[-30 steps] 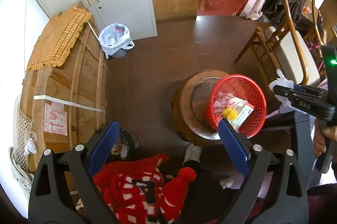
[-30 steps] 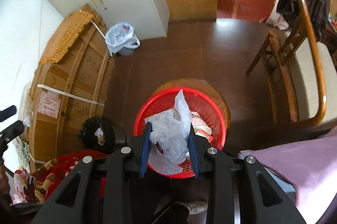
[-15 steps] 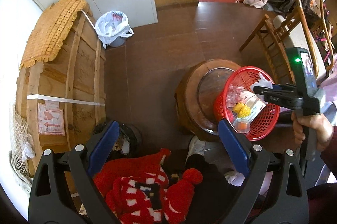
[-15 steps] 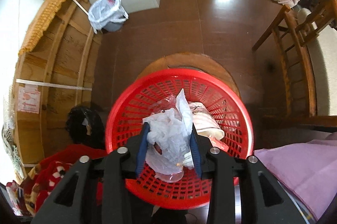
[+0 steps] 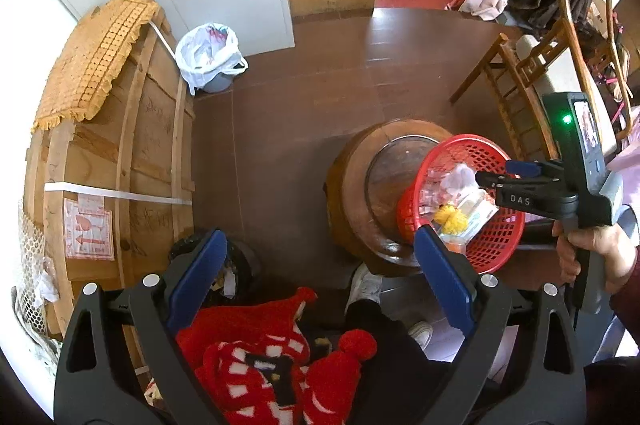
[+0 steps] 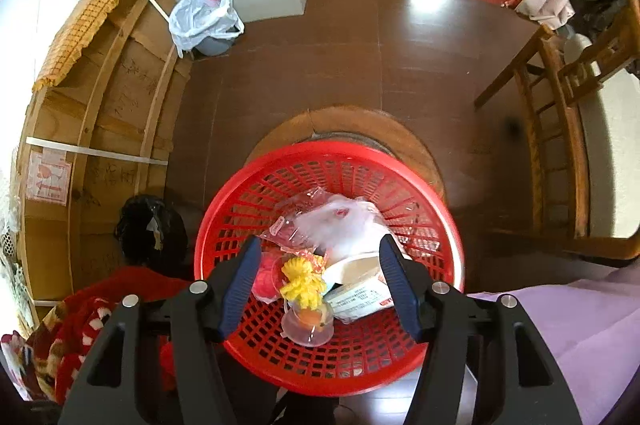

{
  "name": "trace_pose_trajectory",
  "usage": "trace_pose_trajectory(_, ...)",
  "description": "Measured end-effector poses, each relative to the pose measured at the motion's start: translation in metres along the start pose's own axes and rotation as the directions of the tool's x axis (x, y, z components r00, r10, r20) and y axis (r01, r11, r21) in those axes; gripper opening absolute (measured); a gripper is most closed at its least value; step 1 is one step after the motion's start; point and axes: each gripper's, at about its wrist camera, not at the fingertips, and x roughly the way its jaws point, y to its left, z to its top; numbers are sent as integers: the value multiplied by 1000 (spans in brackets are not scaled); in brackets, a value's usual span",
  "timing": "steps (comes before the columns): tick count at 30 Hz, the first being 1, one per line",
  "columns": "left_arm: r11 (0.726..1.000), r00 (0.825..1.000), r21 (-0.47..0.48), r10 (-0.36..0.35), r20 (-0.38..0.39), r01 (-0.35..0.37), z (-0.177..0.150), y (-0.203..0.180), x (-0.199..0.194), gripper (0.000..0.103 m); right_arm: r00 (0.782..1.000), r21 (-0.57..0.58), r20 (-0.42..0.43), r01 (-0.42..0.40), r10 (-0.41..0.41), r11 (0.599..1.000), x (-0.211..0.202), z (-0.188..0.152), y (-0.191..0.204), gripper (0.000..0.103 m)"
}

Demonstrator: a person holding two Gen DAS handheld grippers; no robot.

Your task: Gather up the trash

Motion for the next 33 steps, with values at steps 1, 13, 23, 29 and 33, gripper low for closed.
trace_pose_trajectory(1,1000,1000,-2,-1,5,1,-1,-1,-3,92,1000,3,13,-7,7,1000,-10,-2,-1,61)
trace_pose_trajectory(13,999,968,44,-28,251,17,-5,-51,-101,92,936,-34,352,-7,18,999,-208,-40,2,61)
trace_pose_trajectory(23,989,895,149,-60,442,-7,-42,-112,-202,95,799,-68,598,-24,60,997,-364,-131,2,61)
trace_pose_trajectory(29,986,897,159,-34,441,-40,-66,-132,-219,96,812,-68,581,-17,53,998,-373,-165,-2,61)
trace_pose_trajectory(33,985,921,168,-23,389,-46,-69,-135,-205,96,869,-21,494,-26,33,999,-345,-170,-6,61)
